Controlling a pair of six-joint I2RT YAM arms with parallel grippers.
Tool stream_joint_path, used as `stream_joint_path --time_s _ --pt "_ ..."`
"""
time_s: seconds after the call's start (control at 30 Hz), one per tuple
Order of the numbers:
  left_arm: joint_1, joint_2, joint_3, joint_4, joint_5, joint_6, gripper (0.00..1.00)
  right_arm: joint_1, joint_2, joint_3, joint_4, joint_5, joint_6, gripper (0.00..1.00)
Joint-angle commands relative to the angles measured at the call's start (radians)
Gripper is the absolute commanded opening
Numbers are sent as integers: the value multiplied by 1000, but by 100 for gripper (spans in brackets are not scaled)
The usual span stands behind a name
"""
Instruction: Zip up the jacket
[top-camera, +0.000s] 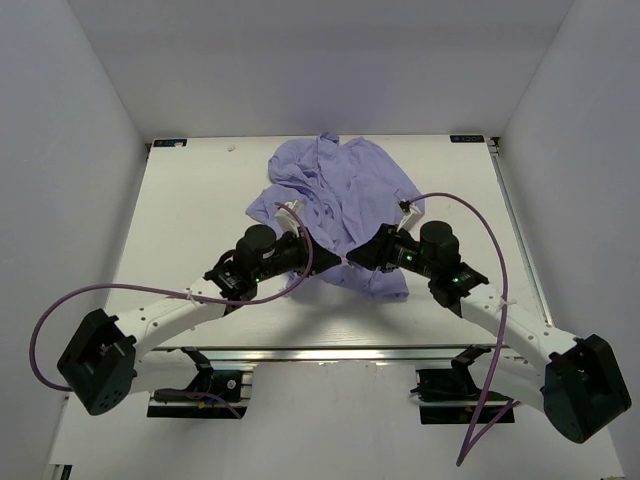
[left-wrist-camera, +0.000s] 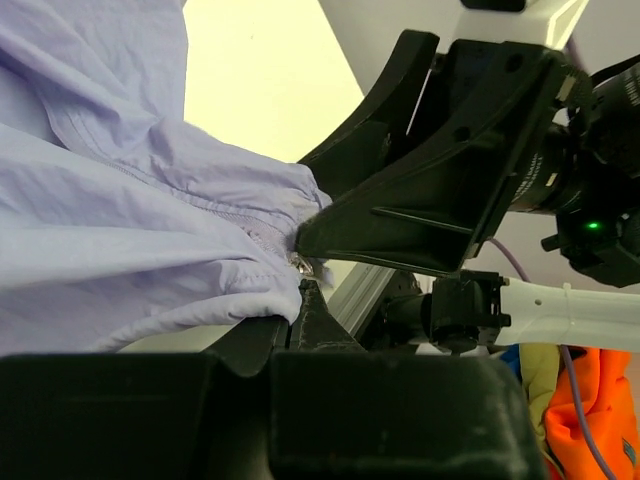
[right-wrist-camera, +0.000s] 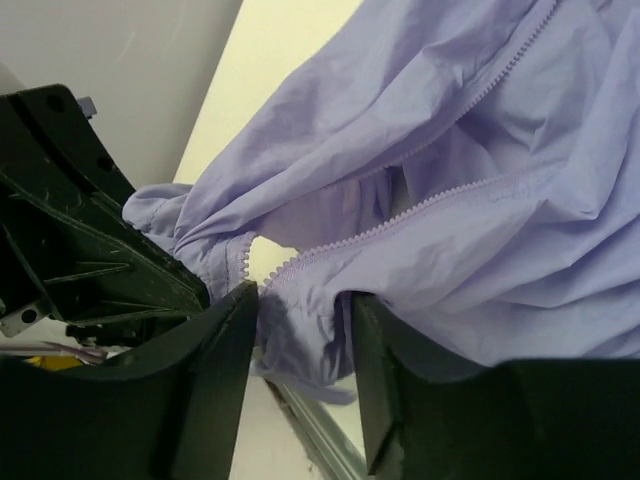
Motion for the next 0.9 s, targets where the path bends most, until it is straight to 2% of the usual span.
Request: stream_joint_path --time_s 0.0,0.13,0.4,0.47,0.53,0.73,0.87 --pt "-5 11 -12 -11 41 -20 0 -1 7 37 -22 -32 -29 52" --pt "-5 11 -12 -42 40 -15 0 -1 13 48 -43 -40 -43 62" --pt "-5 -5 -23 -70 27 -18 0 -1 12 120 -129 -25 -124 77" --pt "-5 -5 -21 -76 27 -18 0 -1 7 141 -149 -17 -154 86" --pt "-5 -5 -21 -79 27 -20 0 -1 -2 160 -213 10 -183 89" --pt "-5 -18 -23 -97 17 -20 0 -1 -98 183 -445 102 -270 89" --pt "-5 -26 -27 -108 12 -21 0 16 -157 213 -639 84 -309 88"
